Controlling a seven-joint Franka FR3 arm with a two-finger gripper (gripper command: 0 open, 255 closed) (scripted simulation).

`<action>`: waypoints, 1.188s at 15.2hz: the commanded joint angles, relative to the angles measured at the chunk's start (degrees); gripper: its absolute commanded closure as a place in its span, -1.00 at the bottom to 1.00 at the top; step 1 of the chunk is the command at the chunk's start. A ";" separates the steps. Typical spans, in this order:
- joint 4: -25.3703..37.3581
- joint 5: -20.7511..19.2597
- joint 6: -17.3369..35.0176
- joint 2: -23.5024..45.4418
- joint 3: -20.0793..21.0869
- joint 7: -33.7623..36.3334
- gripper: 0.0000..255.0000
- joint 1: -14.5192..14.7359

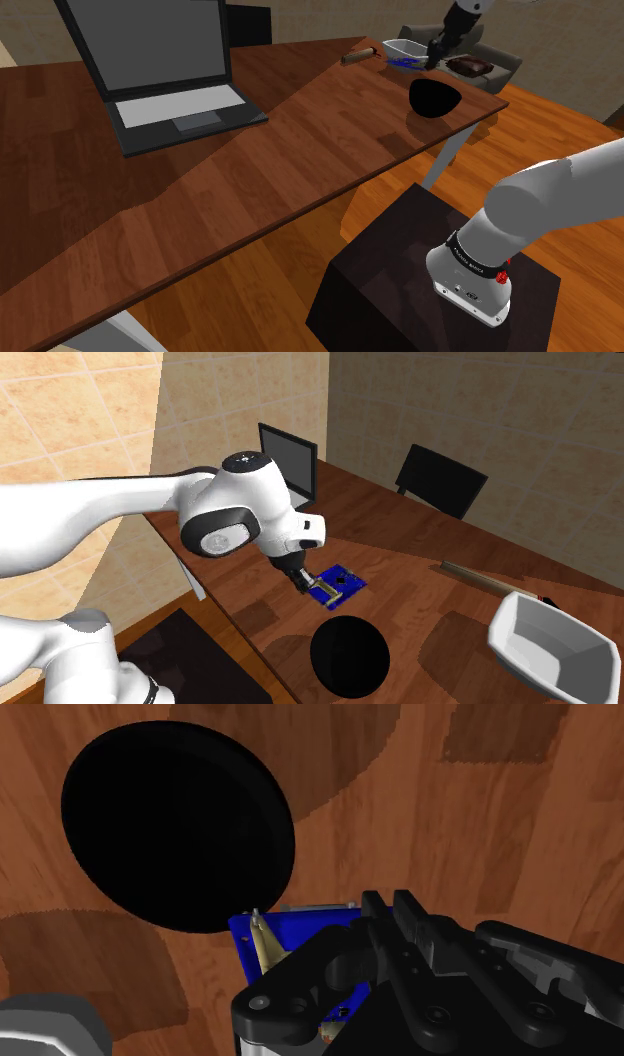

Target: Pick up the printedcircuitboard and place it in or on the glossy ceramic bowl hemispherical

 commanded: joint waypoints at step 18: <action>-2.64 -1.96 4.41 0.66 -12.32 -14.77 1.00 -4.17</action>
